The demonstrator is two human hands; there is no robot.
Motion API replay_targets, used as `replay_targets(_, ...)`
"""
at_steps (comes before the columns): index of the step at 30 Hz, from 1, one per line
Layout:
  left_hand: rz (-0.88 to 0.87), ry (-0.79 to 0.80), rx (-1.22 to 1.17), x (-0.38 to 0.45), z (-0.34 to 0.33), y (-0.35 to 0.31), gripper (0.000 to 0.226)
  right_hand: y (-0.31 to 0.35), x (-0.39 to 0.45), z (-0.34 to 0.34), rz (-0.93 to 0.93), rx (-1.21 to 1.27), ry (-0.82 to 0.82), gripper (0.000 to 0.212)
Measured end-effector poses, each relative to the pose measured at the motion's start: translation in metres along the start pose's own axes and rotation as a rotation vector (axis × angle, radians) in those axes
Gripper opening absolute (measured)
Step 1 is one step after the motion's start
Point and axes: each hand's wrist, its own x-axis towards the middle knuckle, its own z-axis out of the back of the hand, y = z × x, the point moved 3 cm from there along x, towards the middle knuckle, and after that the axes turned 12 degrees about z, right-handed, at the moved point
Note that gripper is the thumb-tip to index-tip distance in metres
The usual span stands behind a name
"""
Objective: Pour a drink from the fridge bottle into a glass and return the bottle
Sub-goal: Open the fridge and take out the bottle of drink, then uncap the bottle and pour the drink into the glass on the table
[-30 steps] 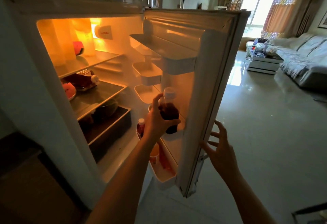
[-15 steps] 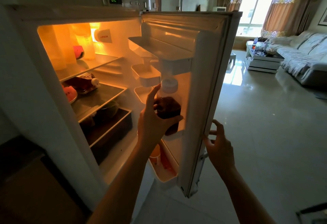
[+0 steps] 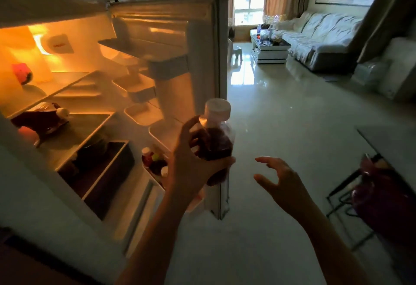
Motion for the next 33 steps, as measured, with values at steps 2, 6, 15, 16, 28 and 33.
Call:
replay_targets(2,-0.015,0.034,-0.032,-0.005,-0.020,-0.005,0.084,-0.005,-0.016,0.015,-0.014,-0.027,0.021,0.044)
replay_targets(6,-0.019,0.104,-0.018,-0.012,-0.070,-0.012,0.095,-0.030,-0.038,0.052,-0.033,-0.028,0.086,0.044)
replay_targets(15,0.099,0.023,-0.036,0.005,-0.193,-0.022,0.103,-0.138,-0.052,0.144,-0.018,-0.119,0.121,0.058)
replay_targets(16,0.105,0.007,-0.029,0.009,-0.206,-0.023,0.103,-0.151,-0.049,0.153,-0.011,-0.140,0.128,0.059)
replay_targets(28,0.144,-0.066,0.040,0.137,-0.308,-0.009,0.107,-0.271,0.098,0.170,0.129,-0.208,0.239,0.055)
replay_targets(33,0.140,-0.135,0.071,0.234,-0.324,0.010,0.103,-0.308,0.198,0.155,0.179,-0.200,0.245,0.055)
